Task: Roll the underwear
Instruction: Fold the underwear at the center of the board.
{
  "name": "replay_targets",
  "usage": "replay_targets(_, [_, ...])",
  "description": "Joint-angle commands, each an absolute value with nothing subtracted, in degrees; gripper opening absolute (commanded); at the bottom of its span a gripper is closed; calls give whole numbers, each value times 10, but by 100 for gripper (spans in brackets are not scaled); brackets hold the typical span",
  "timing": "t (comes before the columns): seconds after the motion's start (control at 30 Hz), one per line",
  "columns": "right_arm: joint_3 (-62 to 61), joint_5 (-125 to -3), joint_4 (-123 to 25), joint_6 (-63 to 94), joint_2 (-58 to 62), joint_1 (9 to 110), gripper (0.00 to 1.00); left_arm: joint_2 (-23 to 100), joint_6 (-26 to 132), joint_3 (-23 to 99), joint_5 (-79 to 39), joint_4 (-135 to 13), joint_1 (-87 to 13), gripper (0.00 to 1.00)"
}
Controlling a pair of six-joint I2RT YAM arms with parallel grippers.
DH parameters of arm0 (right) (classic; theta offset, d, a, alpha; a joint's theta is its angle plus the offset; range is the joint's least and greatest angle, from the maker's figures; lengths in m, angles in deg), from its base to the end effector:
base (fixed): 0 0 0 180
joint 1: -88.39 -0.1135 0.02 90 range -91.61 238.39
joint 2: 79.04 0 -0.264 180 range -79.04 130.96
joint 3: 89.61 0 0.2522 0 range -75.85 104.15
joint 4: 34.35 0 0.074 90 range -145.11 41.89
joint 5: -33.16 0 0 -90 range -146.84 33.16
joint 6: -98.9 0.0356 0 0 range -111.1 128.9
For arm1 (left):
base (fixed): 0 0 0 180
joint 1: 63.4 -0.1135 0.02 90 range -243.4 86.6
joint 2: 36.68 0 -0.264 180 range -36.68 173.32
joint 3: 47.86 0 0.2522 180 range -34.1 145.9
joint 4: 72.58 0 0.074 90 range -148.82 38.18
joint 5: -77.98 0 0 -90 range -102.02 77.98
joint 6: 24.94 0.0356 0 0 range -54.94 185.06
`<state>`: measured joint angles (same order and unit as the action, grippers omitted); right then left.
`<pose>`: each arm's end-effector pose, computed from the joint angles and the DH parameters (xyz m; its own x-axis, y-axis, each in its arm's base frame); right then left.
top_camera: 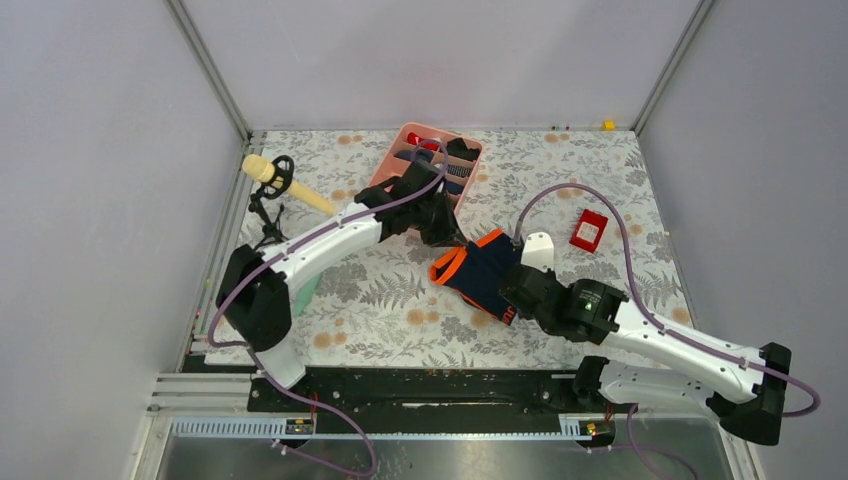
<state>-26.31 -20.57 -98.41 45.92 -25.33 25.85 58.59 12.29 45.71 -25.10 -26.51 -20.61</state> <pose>0.0981 0.1430 0.2847 -0.6349 -0.1690 -0.7539 -0.2187 0.9752 -0.0345 0.2656 -0.2568 0.2884 -0.9445 -0.1825 -0.2732 0.0352 0.7705 -0.6365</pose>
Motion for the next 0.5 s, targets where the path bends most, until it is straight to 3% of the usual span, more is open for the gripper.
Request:
replay_targets(0.0, [-264,-224,-952,415,-257,305,0,629,145,527,-266,-275,-203,0])
replay_targets(0.47, [-284,-325,-885,367,-227,460,0,754,210,656,-260,-272,-195,0])
